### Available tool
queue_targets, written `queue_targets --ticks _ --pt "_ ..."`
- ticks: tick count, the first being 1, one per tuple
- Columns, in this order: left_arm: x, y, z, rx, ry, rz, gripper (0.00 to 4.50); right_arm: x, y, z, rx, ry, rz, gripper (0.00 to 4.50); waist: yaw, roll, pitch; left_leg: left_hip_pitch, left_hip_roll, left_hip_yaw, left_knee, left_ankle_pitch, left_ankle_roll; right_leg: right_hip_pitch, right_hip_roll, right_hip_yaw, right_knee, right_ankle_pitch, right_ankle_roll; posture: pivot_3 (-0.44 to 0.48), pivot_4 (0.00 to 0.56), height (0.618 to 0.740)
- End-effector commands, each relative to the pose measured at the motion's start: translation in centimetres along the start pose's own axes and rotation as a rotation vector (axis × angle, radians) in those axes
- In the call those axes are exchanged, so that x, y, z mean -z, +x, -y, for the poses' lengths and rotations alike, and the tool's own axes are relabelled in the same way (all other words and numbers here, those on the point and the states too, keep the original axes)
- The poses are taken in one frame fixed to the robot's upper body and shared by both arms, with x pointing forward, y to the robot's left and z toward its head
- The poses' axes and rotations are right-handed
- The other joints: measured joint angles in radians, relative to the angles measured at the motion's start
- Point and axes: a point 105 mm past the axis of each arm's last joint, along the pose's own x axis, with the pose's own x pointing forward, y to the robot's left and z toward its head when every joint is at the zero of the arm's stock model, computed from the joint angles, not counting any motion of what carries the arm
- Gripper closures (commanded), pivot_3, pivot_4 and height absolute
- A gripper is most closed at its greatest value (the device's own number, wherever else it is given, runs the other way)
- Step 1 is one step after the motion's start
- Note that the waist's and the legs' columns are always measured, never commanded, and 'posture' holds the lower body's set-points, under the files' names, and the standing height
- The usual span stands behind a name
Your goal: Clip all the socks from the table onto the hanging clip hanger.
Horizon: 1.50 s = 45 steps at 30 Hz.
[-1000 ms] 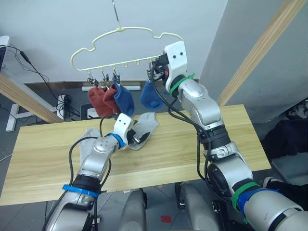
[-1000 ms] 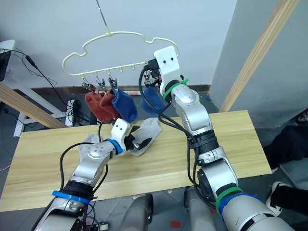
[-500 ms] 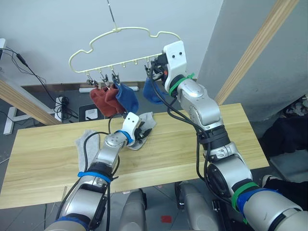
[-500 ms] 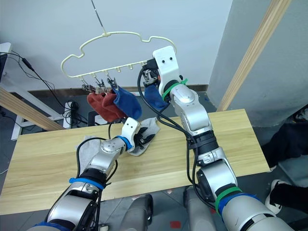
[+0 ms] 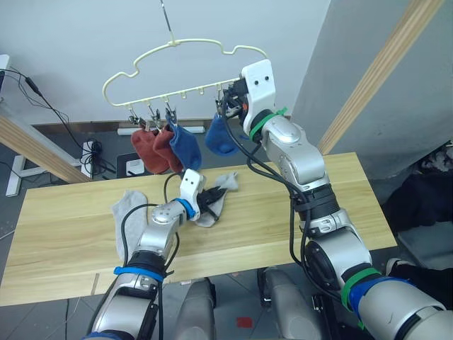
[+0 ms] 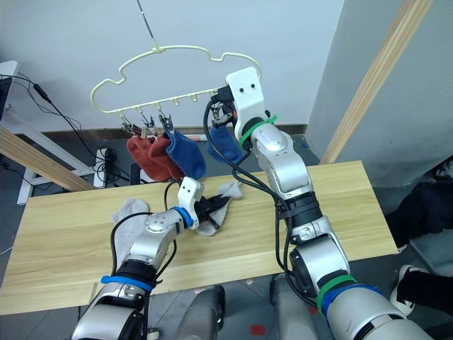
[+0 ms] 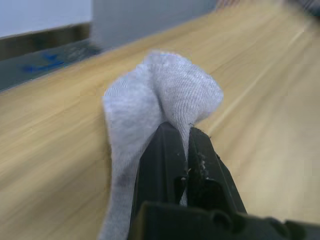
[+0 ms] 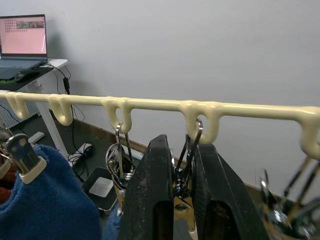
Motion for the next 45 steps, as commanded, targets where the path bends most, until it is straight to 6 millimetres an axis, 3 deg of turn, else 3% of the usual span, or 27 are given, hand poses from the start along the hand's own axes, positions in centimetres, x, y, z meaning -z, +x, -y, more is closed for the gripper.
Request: queue_targets --ticks 1,6,17,36,42,43,45 --pt "-5.7 0.4 0.4 0.021 -0.085 0.198 4.50 -2.5 -0.1 -0.5 -0.020 -0.003 0.078 4.36 0.000 0.000 0.000 0.000 0.000 0.000 0.000 0.000 0.000 0.000 0.000 0.000 0.000 0.000 0.000 -0.093 0.331 0.740" --pt "-8.8 0.5 -0.5 -0.042 -0.204 0.304 4.50 -2.6 -0.2 -0.6 -0.022 0.004 0.079 4.36 -0.005 0.000 0.000 0.001 0.000 0.000 0.000 0.000 0.000 0.001 0.000 0.000 0.000 0.000 0.000 -0.094 0.329 0.740" --pt "-11.7 0.0 -0.5 -0.070 -0.287 0.406 4.50 -2.4 -0.4 -0.6 -0.026 0.028 0.061 4.36 -0.013 0.000 0.000 0.000 0.000 0.000 0.000 0.000 0.000 0.000 0.000 0.000 0.000 0.000 0.000 -0.097 0.332 0.740" --pt "-13.8 0.4 -0.6 -0.065 -0.307 0.462 4.50 -2.0 -0.6 -0.8 -0.037 0.047 0.045 4.36 -0.014 0.000 0.000 0.000 0.000 0.000 0.000 0.000 0.000 0.001 0.000 0.000 -0.001 0.000 0.000 -0.091 0.344 0.740" --pt "-13.6 0.7 -0.7 -0.080 -0.297 0.451 4.50 -2.2 -0.7 -0.6 -0.024 0.094 0.057 2.13 -0.014 0.000 0.000 0.000 0.000 0.000 -0.001 0.000 0.000 0.001 0.000 0.000 -0.002 0.000 0.000 -0.092 0.347 0.740" --pt "-13.5 0.7 -0.8 -0.091 -0.294 0.443 4.25 -2.3 -0.8 -0.5 -0.024 0.099 0.060 1.80 -0.014 0.000 0.000 0.000 0.000 0.000 -0.001 0.000 0.000 0.001 0.000 0.000 -0.002 0.000 0.000 -0.092 0.347 0.740" --pt "-13.2 0.9 -0.7 -0.089 -0.274 0.425 3.78 -2.6 -1.0 -0.5 -0.027 0.114 0.069 1.79 -0.014 0.000 0.000 0.000 0.000 0.000 -0.001 0.000 0.000 0.001 0.000 0.000 -0.002 0.000 0.000 -0.089 0.346 0.740"
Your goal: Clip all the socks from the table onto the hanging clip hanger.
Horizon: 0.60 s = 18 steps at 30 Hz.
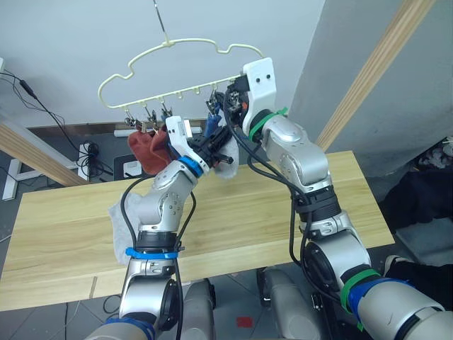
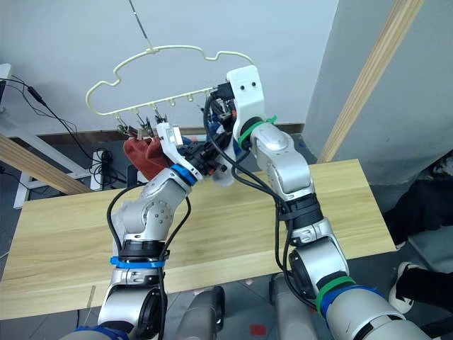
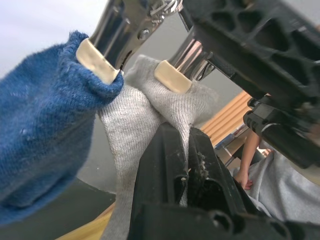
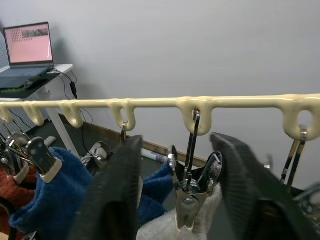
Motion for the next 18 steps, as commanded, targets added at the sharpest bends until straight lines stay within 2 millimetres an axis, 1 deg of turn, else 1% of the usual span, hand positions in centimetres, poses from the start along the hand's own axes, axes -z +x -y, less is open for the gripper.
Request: queue_targets --ticks 1,3,6,7,9,12,15,18 --pt "-0.7 0.3 0.5 0.016 0.055 0.018 3.44 -2.1 -0.6 -0.5 -0.018 0.027 0.076 1.79 0.000 0.000 0.000 0.000 0.000 0.000 0.000 0.000 0.000 0.000 0.000 0.000 0.000 0.000 0.000 -0.088 0.344 0.740" --pt "-0.3 0.2 0.2 -0.005 0.092 0.001 2.88 -2.4 -1.1 -0.6 -0.029 0.038 0.081 1.79 0.000 0.000 0.000 0.000 0.000 0.000 0.000 0.000 0.000 0.000 0.000 0.000 0.000 0.000 0.000 -0.087 0.342 0.740" --pt "0.1 0.0 -0.2 -0.020 0.132 -0.017 1.92 -2.6 -2.0 -1.0 -0.056 0.050 0.083 1.79 0.000 0.000 0.000 0.000 0.000 0.000 0.000 0.000 0.000 0.000 0.000 0.000 0.000 0.000 0.000 -0.083 0.340 0.740" --pt "0.3 -0.1 -0.2 -0.017 0.135 -0.023 1.69 -2.6 -2.4 -1.1 -0.067 0.054 0.082 1.79 0.000 0.000 0.000 0.000 0.000 0.000 0.000 0.000 0.000 0.000 0.000 0.000 0.000 0.000 0.000 -0.082 0.338 0.740" --pt "0.6 -0.4 -0.2 -0.015 0.158 -0.038 1.69 -2.8 -3.1 -1.4 -0.089 0.058 0.081 1.79 0.000 0.000 0.000 0.000 0.000 0.000 0.000 0.000 0.000 0.000 0.000 0.000 0.000 0.000 0.000 -0.082 0.338 0.740" --pt "1.5 -1.4 -0.3 -0.002 0.223 -0.086 1.69 -2.8 -4.7 -1.8 -0.136 0.034 0.073 1.79 0.000 0.000 0.000 0.000 0.000 -0.001 0.000 0.000 0.000 0.000 0.000 0.000 -0.001 0.000 0.000 -0.081 0.331 0.740" --pt "2.4 -3.2 -0.6 0.036 0.307 -0.150 1.69 -2.3 -6.3 -1.6 -0.170 -0.027 0.052 1.79 -0.001 0.000 0.000 0.000 0.000 0.000 -0.001 0.000 0.000 0.000 0.000 0.000 -0.001 0.000 0.000 -0.077 0.322 0.740" --pt "3.1 -5.9 -0.9 0.085 0.412 -0.250 1.69 -1.0 -8.4 -1.1 -0.218 -0.108 0.001 1.79 -0.002 0.000 0.000 0.000 0.000 -0.001 -0.001 0.000 0.000 0.000 0.000 0.000 -0.001 0.000 0.000 -0.068 0.311 0.740"
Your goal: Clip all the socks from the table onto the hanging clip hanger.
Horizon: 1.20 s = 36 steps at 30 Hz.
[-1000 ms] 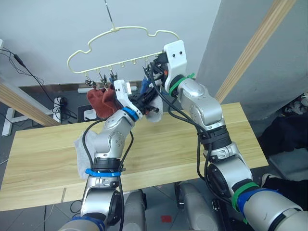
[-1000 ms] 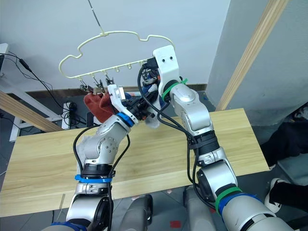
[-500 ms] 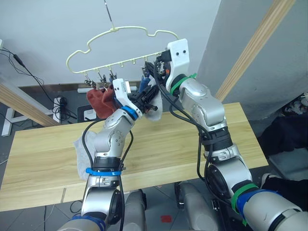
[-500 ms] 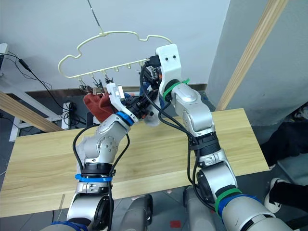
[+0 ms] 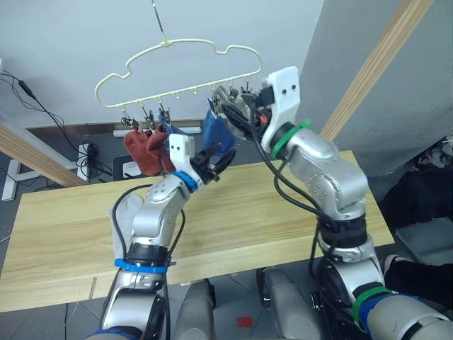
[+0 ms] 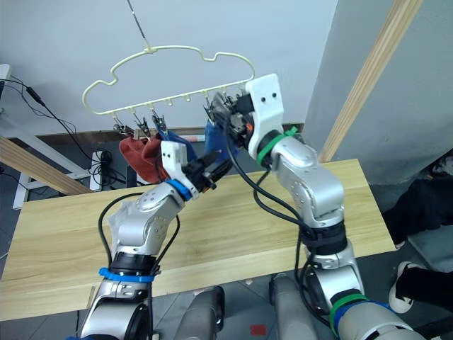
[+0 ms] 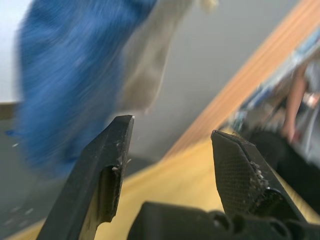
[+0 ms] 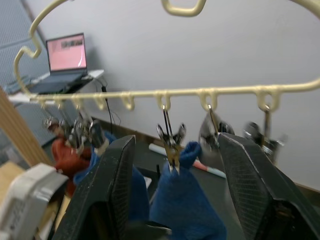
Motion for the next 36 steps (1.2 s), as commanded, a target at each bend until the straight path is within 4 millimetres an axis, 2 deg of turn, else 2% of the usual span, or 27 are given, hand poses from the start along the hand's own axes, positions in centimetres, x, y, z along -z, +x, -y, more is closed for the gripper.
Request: queue_targets --ticks 1,9,12,15,16,18,19,24,31,36 --pt "-0.5 -2.2 0.8 0.082 0.144 -0.026 1.69 0.0 -2.2 -0.9 -0.096 -0.085 -0.002 1.79 0.000 0.000 0.000 0.000 0.000 0.000 0.000 0.000 0.000 0.000 0.000 0.000 0.000 0.000 0.000 -0.067 0.309 0.740" --pt "-0.4 -8.3 -0.4 0.132 0.338 -0.179 1.69 2.5 -5.9 0.8 -0.194 -0.258 -0.118 1.79 0.003 0.000 0.000 0.000 0.000 0.001 0.000 0.000 0.000 0.000 0.000 0.001 -0.001 -0.003 0.005 -0.023 0.295 0.740" --pt "-0.9 -10.2 -1.5 0.107 0.387 -0.209 1.10 2.8 -6.8 1.7 -0.211 -0.297 -0.137 1.79 0.006 0.000 0.000 0.000 0.000 0.001 0.000 0.000 0.000 0.000 0.001 0.001 -0.002 -0.003 0.005 -0.007 0.290 0.740" --pt "-1.5 -12.2 -3.0 0.077 0.410 -0.249 0.22 2.9 -7.7 2.6 -0.227 -0.302 -0.150 1.19 0.014 0.000 0.000 0.000 0.001 0.002 0.000 0.000 0.000 0.000 0.001 0.001 -0.002 -0.003 0.005 0.014 0.276 0.740" --pt "-1.7 -12.8 -3.5 0.068 0.430 -0.265 0.00 3.1 -7.9 2.9 -0.236 -0.307 -0.160 0.83 0.018 0.000 0.000 0.000 0.001 0.002 0.000 0.000 0.000 0.000 0.001 0.001 -0.002 -0.003 0.005 0.021 0.271 0.740" --pt "-2.2 -13.6 -4.4 0.049 0.460 -0.288 0.00 3.4 -8.3 3.3 -0.250 -0.322 -0.180 0.14 0.027 0.000 0.000 0.000 0.001 0.002 0.000 0.000 0.000 0.000 0.001 0.001 -0.002 -0.003 0.005 0.031 0.261 0.740" --pt "-2.3 -13.9 -4.7 0.042 0.465 -0.296 0.00 3.5 -8.5 3.5 -0.257 -0.329 -0.188 0.02 0.032 0.000 -0.001 0.000 0.001 0.002 0.000 0.000 0.000 0.000 0.001 0.001 -0.003 -0.003 0.005 0.035 0.257 0.740" --pt "-2.9 -14.7 -5.6 0.024 0.510 -0.329 0.00 4.0 -9.0 4.6 -0.273 -0.374 -0.228 0.02 0.048 0.000 -0.002 0.000 0.000 0.002 0.000 0.000 0.000 0.001 0.000 0.001 -0.004 -0.003 0.005 0.050 0.235 0.740" --pt "-2.6 -15.0 -5.7 0.007 0.539 -0.355 0.00 4.5 -9.1 5.9 -0.259 -0.416 -0.234 0.02 0.052 -0.003 -0.008 0.000 0.000 0.002 0.000 0.000 0.000 0.002 0.000 0.001 -0.006 0.000 0.000 0.075 0.196 0.740" --pt "-3.0 -15.5 -5.7 -0.014 0.511 -0.341 0.00 4.8 -9.3 6.0 -0.295 -0.450 -0.239 0.02 0.053 -0.004 -0.017 0.000 0.001 0.002 0.001 0.000 -0.001 0.002 0.000 0.001 -0.005 0.000 0.001 0.086 0.175 0.740"
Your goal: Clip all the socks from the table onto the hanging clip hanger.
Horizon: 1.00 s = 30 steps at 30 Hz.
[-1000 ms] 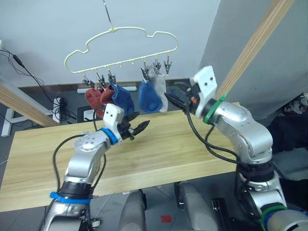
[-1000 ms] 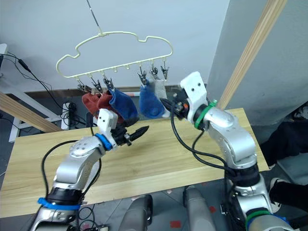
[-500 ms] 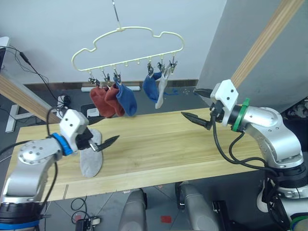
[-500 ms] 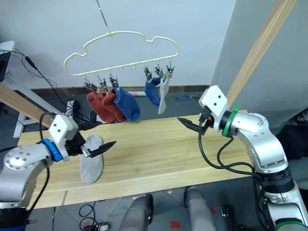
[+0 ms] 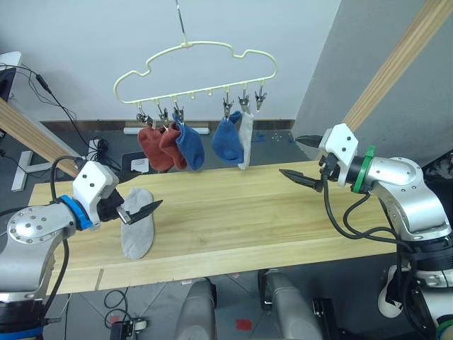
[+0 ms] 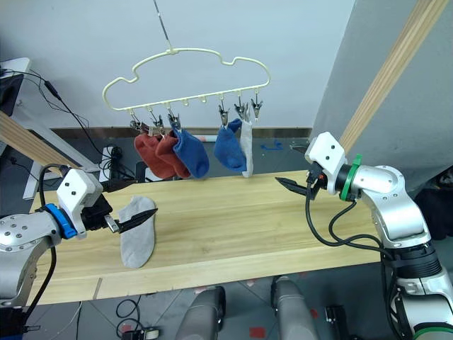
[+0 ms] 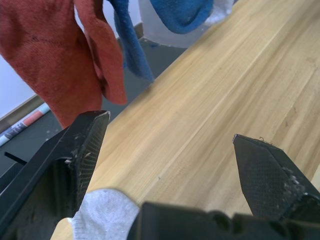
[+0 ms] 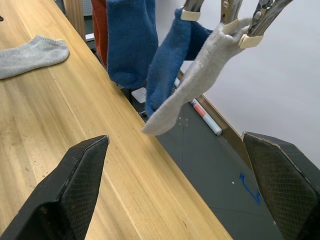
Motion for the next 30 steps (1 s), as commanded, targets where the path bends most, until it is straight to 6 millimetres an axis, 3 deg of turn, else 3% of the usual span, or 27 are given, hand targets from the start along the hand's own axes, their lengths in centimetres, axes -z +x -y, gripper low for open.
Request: queue_targets --ticks 1,30 --pt "-1.0 -1.1 -0.7 -0.036 0.013 0.023 0.00 -1.0 -0.5 0.4 -0.013 -0.089 0.022 0.02 0.000 0.000 -0.008 0.000 0.000 0.000 0.000 0.000 0.000 0.000 0.000 0.000 0.000 0.000 0.000 0.087 0.174 0.740" --pt "-1.7 -2.0 -0.7 -0.028 0.003 0.046 0.00 -2.1 -0.4 -0.1 -0.021 -0.023 0.119 0.02 0.023 -0.001 -0.070 0.005 0.000 0.000 0.003 0.001 -0.001 0.004 0.001 0.001 0.006 0.001 0.000 0.113 0.147 0.740"
